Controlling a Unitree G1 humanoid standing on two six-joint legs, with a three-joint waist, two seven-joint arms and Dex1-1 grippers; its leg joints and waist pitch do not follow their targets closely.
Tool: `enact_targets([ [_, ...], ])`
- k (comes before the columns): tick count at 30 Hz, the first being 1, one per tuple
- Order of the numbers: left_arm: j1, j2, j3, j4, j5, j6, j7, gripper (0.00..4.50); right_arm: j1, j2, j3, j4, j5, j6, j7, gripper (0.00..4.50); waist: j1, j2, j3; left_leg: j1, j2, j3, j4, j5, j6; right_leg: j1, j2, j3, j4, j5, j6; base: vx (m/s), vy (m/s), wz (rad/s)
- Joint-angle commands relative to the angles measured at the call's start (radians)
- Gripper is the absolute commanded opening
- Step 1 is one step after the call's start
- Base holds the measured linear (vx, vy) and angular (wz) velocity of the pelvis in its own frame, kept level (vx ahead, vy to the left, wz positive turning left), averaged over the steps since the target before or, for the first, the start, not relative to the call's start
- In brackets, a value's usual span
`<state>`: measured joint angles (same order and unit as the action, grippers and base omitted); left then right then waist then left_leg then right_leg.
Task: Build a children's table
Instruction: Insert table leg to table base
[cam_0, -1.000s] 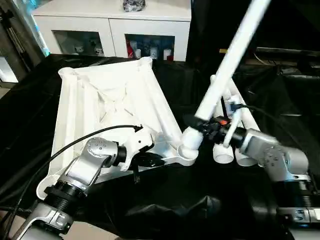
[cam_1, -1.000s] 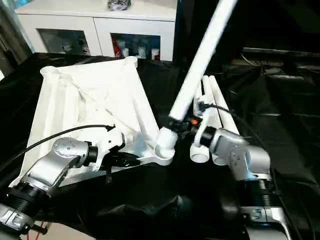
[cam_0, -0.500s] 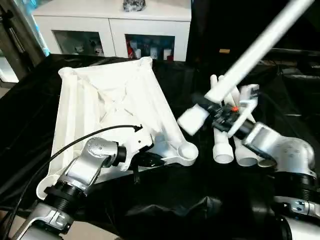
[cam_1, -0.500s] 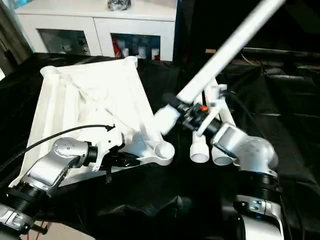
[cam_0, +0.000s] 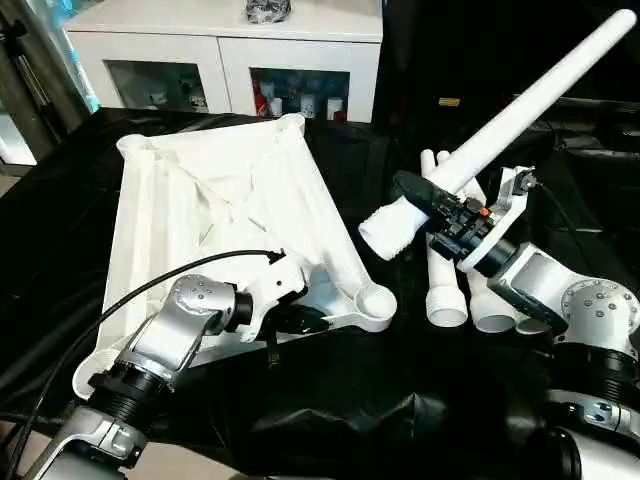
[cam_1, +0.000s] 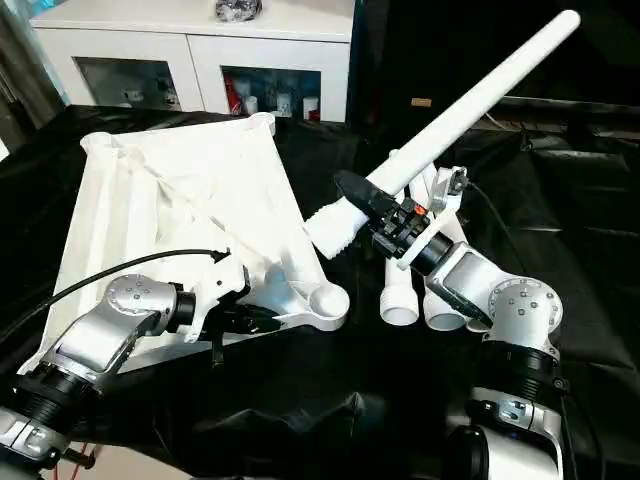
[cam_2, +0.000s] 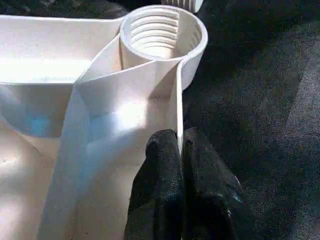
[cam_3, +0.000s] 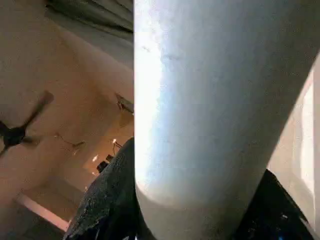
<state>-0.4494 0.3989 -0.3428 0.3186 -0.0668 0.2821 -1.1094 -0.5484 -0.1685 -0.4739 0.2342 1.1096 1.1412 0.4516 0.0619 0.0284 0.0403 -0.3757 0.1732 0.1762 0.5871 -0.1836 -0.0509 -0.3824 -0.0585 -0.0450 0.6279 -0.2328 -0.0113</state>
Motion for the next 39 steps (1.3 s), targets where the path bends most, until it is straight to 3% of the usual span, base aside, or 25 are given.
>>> enact_targets([
  [1, 0.010, -0.002, -0.008, -0.014, -0.018, 0.007, -0.027, 0.00, -0.017, 0.001, -0.006, -0.043, 0.034, 0.019, -0.028, 1.89, 0.002, -0.014, -0.054, 0.013, 0.052, -0.012, -0.064, -0.082, 0.010, 0.042, -0.084, 0.047, -0.080, -0.075, -0.206, 0.000, 0.000, 0.00],
  [4, 0.011, -0.002, -0.008, -0.017, -0.016, 0.006, -0.025, 0.00, -0.004, -0.014, 0.040, -0.071, -0.009, 0.003, -0.019, 1.89, 0.002, -0.014, -0.054, 0.014, 0.053, -0.012, -0.065, -0.080, 0.008, 0.042, -0.083, 0.047, -0.079, -0.075, -0.197, 0.000, 0.000, 0.00],
  [7, 0.011, -0.001, 0.002, -0.026, -0.029, 0.026, -0.026, 0.45, 0.004, -0.026, 0.084, -0.095, -0.050, -0.011, -0.010, 1.89, 0.002, -0.014, -0.054, 0.013, 0.053, -0.012, -0.065, -0.081, 0.005, 0.042, -0.084, 0.047, -0.079, -0.077, -0.196, 0.000, 0.000, 0.00],
  [8, 0.012, -0.003, 0.010, -0.032, -0.041, 0.033, -0.030, 0.45, 0.005, -0.029, 0.091, -0.100, -0.056, -0.012, -0.009, 1.89, 0.002, -0.017, -0.054, 0.012, 0.052, -0.012, -0.064, -0.080, 0.004, 0.042, -0.084, 0.048, -0.079, -0.078, -0.195, 0.000, 0.000, 0.00],
  [9, 0.011, -0.005, 0.022, -0.044, -0.055, 0.032, -0.031, 0.60, 0.005, -0.031, 0.091, -0.104, -0.057, -0.011, -0.010, 1.89, 0.000, -0.032, -0.054, 0.012, 0.051, -0.009, -0.064, -0.076, 0.007, 0.044, -0.084, 0.048, -0.080, -0.076, -0.197, 0.000, 0.000, 0.00],
  [11, 0.007, 0.003, 0.033, -0.057, -0.063, 0.023, -0.037, 0.71, 0.004, -0.030, 0.090, -0.105, -0.058, -0.013, -0.012, 1.89, 0.006, -0.024, -0.056, 0.012, 0.053, -0.011, -0.063, -0.065, 0.007, 0.043, -0.087, 0.048, -0.075, -0.070, -0.203, 0.000, 0.000, 0.00],
  [15, 0.005, 0.033, 0.071, -0.092, -0.099, 0.049, -0.059, 1.06, 0.002, -0.032, 0.109, -0.118, -0.073, -0.029, -0.012, 1.89, 0.001, -0.027, -0.058, 0.014, 0.054, -0.011, -0.059, -0.010, 0.019, 0.043, -0.079, 0.045, -0.059, 0.074, -0.229, 0.000, 0.000, 0.00],
  [16, 0.005, 0.039, 0.078, -0.098, -0.106, 0.054, -0.064, 1.13, 0.002, -0.032, 0.111, -0.122, -0.074, -0.032, -0.012, 1.89, 0.003, -0.016, -0.059, 0.013, 0.051, -0.011, -0.057, -0.001, 0.025, 0.043, -0.080, 0.045, -0.055, 0.102, -0.237, 0.000, 0.000, 0.00],
  [18, 0.005, 0.046, 0.094, -0.108, -0.121, 0.065, -0.068, 1.20, 0.006, -0.036, 0.121, -0.131, -0.084, -0.039, -0.007, 1.89, 0.001, -0.022, -0.059, 0.012, 0.049, -0.010, -0.055, 0.002, 0.033, 0.045, -0.078, 0.046, -0.056, 0.130, -0.239, 0.000, 0.000, 0.00],
  [19, -0.010, 0.053, 0.144, -0.112, -0.165, 0.096, -0.069, 1.29, 0.016, -0.052, 0.154, -0.156, -0.117, -0.057, 0.008, 1.89, 0.002, -0.018, -0.059, 0.012, 0.049, -0.010, -0.055, -0.001, 0.032, 0.045, -0.079, 0.046, -0.055, 0.129, -0.240, 0.000, 0.000, 0.00],
  [22, -0.035, 0.053, 0.198, -0.099, -0.213, 0.123, -0.059, 1.56, 0.024, -0.072, 0.184, -0.176, -0.149, -0.069, 0.019, 1.89, 0.002, -0.021, -0.056, 0.011, 0.048, -0.009, -0.055, -0.030, 0.018, 0.048, -0.077, 0.046, -0.058, 0.106, -0.245, 0.000, 0.000, 0.00],
  [25, -0.083, 0.038, 0.272, -0.066, -0.274, 0.152, -0.028, 1.80, 0.036, -0.108, 0.246, -0.204, -0.215, -0.105, 0.035, 1.89, 0.002, -0.016, -0.056, 0.013, 0.049, -0.009, -0.054, -0.044, 0.006, 0.047, -0.076, 0.045, -0.059, 0.078, -0.245, 0.000, 0.000, 0.00],
  [29, -0.158, -0.038, 0.368, -0.088, -0.411, 0.296, 0.043, 2.12, 0.036, -0.158, 0.320, -0.234, -0.296, -0.156, 0.066, 1.89, 0.002, -0.018, -0.055, 0.013, 0.048, -0.009, -0.052, -0.051, -0.007, 0.050, -0.077, 0.046, -0.057, 0.085, -0.256, 0.000, 0.000, 0.00],
  [31, -0.172, -0.063, 0.386, -0.098, -0.441, 0.326, 0.069, 2.28, 0.034, -0.168, 0.336, -0.242, -0.308, -0.164, 0.073, 1.89, 0.006, -0.022, -0.056, 0.011, 0.049, -0.009, -0.050, -0.048, -0.001, 0.054, -0.080, 0.047, -0.055, 0.095, -0.267, 0.000, 0.000, 0.00],
  [33, -0.209, -0.148, 0.434, -0.115, -0.527, 0.388, 0.146, 2.48, 0.028, -0.179, 0.370, -0.273, -0.324, -0.173, 0.088, 1.89, 0.007, -0.022, -0.059, 0.008, 0.046, -0.009, -0.045, -0.025, 0.021, 0.057, -0.078, 0.047, -0.053, 0.134, -0.273, 0.000, 0.000, 0.00],
  [39, -0.225, -0.292, 0.445, -0.158, -0.618, 0.432, 0.224, 2.97, 0.014, -0.166, 0.426, -0.290, -0.386, -0.233, 0.095, 1.89, 0.009, -0.027, -0.059, 0.004, 0.047, -0.012, -0.041, -0.015, 0.052, 0.061, -0.079, 0.047, -0.055, 0.150, -0.282, 0.000, 0.000, 0.00],
])
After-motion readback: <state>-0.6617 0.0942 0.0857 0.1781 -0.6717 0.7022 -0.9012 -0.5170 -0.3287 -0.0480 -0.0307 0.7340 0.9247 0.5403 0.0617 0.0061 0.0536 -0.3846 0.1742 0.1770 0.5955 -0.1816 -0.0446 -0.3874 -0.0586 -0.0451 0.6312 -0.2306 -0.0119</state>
